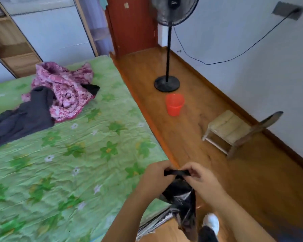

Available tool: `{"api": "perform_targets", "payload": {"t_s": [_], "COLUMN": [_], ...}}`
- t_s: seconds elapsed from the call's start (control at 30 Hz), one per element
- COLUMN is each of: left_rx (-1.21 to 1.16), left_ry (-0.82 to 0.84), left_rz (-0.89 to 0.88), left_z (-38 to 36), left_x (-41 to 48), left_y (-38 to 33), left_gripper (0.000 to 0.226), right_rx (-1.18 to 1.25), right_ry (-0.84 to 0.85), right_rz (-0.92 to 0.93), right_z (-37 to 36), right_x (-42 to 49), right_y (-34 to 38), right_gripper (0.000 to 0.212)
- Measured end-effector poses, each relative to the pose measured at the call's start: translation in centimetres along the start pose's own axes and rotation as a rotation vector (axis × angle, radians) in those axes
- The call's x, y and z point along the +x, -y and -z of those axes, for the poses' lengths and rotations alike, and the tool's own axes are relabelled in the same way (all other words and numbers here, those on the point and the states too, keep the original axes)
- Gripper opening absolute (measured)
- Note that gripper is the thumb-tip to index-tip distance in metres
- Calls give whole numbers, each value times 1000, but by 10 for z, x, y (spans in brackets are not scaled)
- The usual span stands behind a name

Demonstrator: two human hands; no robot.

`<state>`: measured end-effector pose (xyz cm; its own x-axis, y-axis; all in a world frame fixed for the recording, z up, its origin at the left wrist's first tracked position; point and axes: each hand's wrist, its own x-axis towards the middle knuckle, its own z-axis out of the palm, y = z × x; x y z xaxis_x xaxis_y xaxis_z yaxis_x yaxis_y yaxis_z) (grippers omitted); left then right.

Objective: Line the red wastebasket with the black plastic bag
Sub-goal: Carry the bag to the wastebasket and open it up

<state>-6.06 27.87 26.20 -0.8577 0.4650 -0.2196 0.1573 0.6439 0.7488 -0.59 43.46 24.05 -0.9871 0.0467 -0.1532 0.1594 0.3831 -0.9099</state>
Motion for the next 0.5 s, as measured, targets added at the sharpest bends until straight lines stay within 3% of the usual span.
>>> {"api": "perform_targets", "payload": {"t_s": [0.17,0.33,0.5], "left_rx": [-10,-97,-242], "left_ry": [46,107,105], "left_rz": [-29,-68,-73], "left_z": [-60,-114,-145], "left_x": [88,172,233], "left_y": [-65,-140,-190], "left_gripper": [19,31,24], "right_rx": [30,-90,-138], "right_ry": [-134,-218,-303], "right_rz": [-48,-140,-199], "right_z": [114,244,324], "right_x": [20,36,55], "right_y": [-40,-87,-120], "right_gripper": [31,28,23]}}
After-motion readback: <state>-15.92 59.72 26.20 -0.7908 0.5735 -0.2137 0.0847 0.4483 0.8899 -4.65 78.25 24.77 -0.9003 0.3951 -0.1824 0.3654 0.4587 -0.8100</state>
